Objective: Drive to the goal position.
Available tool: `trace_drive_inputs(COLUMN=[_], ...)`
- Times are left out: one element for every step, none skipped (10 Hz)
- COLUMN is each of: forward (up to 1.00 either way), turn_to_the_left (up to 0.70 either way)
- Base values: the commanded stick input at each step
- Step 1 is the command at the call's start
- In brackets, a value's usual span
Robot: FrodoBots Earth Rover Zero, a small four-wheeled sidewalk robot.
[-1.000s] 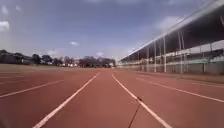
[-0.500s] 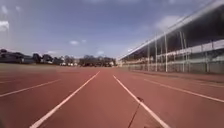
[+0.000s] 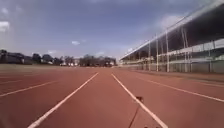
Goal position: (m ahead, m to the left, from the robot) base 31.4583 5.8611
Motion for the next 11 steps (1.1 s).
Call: trace_drive_inputs(forward=[0.7, 0.7, 0.7, 0.7, 0.7, 0.7, 0.7, 0.7, 0.7, 0.7, 0.7], turn_to_the_left=[0.0, 0.0, 0.0, 0.0, 0.0, 0.0, 0.0, 0.0, 0.0, 0.0, 0.0])
